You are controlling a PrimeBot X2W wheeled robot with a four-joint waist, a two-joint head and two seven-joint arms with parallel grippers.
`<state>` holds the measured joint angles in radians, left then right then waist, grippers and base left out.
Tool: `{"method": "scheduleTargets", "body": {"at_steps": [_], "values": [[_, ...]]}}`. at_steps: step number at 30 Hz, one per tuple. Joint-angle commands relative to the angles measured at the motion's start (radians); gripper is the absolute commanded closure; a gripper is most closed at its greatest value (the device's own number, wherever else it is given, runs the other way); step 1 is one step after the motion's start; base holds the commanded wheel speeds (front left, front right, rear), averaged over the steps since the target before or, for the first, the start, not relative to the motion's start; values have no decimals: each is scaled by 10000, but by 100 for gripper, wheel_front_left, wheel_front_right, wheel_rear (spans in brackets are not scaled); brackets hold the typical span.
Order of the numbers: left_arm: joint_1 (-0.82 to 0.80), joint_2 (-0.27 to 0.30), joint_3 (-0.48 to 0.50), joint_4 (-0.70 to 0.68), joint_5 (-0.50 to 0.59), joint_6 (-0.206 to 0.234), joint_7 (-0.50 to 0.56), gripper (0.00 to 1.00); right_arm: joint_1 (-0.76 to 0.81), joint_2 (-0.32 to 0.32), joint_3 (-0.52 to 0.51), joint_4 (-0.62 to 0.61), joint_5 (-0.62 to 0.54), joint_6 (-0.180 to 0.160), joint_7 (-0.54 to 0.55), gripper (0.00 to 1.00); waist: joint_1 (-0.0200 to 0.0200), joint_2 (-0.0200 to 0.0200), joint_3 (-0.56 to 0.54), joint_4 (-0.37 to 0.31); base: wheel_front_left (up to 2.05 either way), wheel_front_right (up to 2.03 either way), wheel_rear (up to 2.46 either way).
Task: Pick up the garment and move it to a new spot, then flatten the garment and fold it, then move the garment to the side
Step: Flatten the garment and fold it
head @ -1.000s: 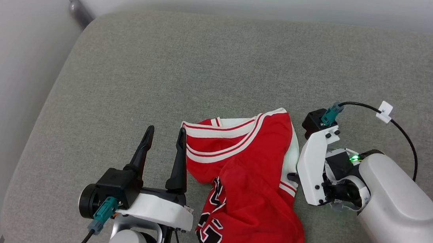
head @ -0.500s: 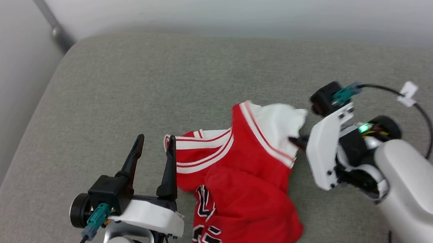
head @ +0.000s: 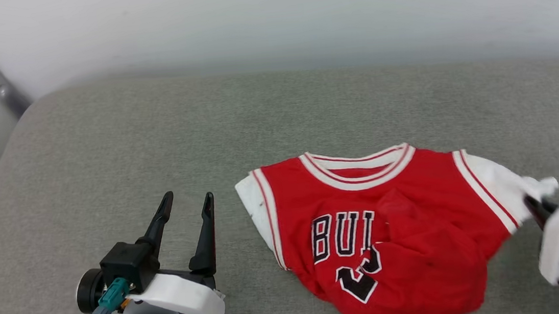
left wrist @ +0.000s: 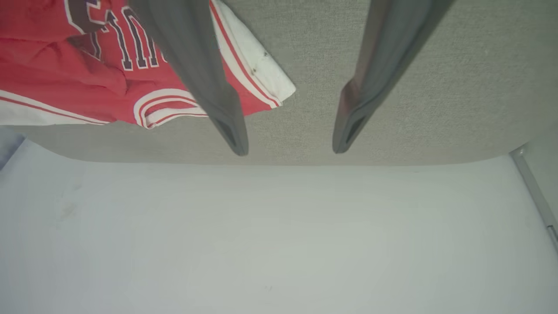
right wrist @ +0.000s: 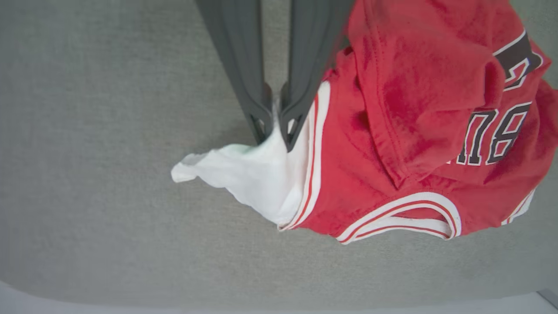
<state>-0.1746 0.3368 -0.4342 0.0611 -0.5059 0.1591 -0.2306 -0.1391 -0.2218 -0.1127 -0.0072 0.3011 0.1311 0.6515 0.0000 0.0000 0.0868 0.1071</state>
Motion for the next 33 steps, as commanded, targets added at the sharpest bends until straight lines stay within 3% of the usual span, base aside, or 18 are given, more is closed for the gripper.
{"method": "scheduleTargets", "body": {"at_steps": [1, 8, 9, 10, 11, 12, 22, 33], "values": [[129, 87, 51, -75, -60, 58, 54, 0, 679, 299, -519, -235, -205, -7, 53, 100, 0, 0, 43, -202, 0, 0, 0], [356, 253, 130, -184, -137, 183, 216, 0, 2398, 1286, -1572, 158, -621, -7, -200, 100, 0, 0, 106, -464, 0, 0, 0], [401, 268, 149, -195, -165, 199, 217, 0, 2488, 1380, -1670, 423, -648, -7, -338, 91, 0, 0, 104, -503, 0, 0, 0], [453, 285, 166, -203, -171, 230, 227, 0, 2542, 1465, -1724, 701, -655, -7, -518, 65, 0, 0, 90, -539, 0, 0, 0], [498, 302, 182, -211, -214, 250, 250, 0, 2568, 1531, -1711, 962, -666, -7, -725, 7, 0, 0, 79, -560, 0, 0, 0], [523, 325, 196, -214, -231, 268, 257, 0, 2495, 1589, -1745, 1165, -592, -7, -1023, 0, 0, 0, 58, -577, 0, 0, 0], [898, 409, 310, -118, -461, 381, 314, 0, 1947, 1720, -2346, 845, -1113, -7, -4416, 0, 0, 0, -393, -595, 0, 0, 0], [1409, 593, 495, -82, -704, 656, 497, 0, 2422, 1720, -882, -507, -1622, -7, -6358, 0, 0, 0, -1041, -714, 0, 0, 0]]}}
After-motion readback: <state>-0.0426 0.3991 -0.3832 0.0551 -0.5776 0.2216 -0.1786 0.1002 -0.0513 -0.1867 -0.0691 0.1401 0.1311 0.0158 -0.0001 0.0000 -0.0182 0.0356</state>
